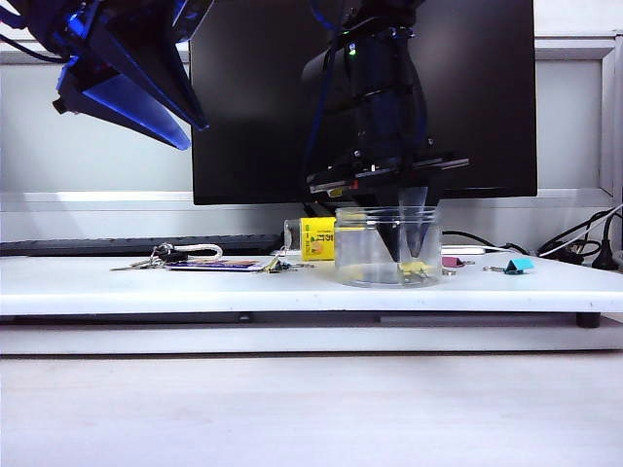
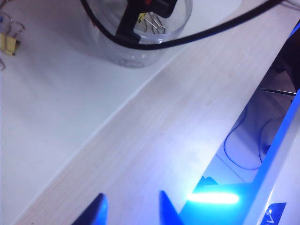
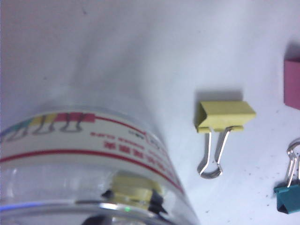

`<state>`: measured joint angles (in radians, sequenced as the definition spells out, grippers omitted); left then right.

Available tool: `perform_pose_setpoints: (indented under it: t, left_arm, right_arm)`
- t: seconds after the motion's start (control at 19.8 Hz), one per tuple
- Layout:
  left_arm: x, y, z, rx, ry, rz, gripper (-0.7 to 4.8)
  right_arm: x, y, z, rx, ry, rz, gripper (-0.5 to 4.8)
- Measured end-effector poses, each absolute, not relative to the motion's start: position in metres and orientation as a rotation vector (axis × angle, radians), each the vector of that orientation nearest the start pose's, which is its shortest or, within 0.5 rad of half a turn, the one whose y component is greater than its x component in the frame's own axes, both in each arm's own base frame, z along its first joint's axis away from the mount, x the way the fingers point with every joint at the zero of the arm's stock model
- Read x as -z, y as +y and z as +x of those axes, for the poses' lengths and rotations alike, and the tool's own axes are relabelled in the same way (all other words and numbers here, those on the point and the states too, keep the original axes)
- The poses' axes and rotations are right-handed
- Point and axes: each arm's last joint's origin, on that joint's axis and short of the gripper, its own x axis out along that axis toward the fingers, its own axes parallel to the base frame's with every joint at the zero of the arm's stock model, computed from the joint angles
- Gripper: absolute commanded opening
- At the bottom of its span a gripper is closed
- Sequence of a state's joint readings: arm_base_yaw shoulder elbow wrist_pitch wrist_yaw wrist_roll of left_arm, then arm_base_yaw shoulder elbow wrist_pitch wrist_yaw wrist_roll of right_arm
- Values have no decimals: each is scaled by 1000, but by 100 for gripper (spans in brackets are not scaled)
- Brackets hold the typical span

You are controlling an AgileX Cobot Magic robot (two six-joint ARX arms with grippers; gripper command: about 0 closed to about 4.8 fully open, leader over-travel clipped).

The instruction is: Take the clips out of the round transparent plastic box and place them on the table.

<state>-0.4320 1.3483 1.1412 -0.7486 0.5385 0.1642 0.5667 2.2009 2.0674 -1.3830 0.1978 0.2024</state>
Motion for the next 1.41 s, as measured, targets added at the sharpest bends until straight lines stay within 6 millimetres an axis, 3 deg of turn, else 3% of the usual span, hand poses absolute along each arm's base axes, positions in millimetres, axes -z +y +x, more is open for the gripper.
perform_pose_setpoints:
  t: [0.35, 0.61, 0.86, 1.11, 1.21, 1.41]
  left_arm:
    - [-294, -125, 236, 971, 917, 86, 151]
    - [-294, -125, 236, 972, 917, 86, 151]
    - [-294, -126, 237, 972, 909, 87, 151]
    - [-294, -126, 237, 972, 905, 87, 151]
    - [-294, -126, 237, 972, 901, 88, 151]
    - [-294, -126, 237, 973, 902, 88, 151]
  right_arm:
    - [-243, 227, 368, -178, 1452, -380, 106]
    - [-240, 228, 370, -192, 1462, -391, 74]
    - [-234, 238, 373, -357, 1486, -293, 74]
    - [-234, 235, 371, -337, 1491, -378, 77]
    - [-242, 236, 374, -341, 1466, -381, 77]
    - [-281, 237, 379, -356, 1315, -368, 115]
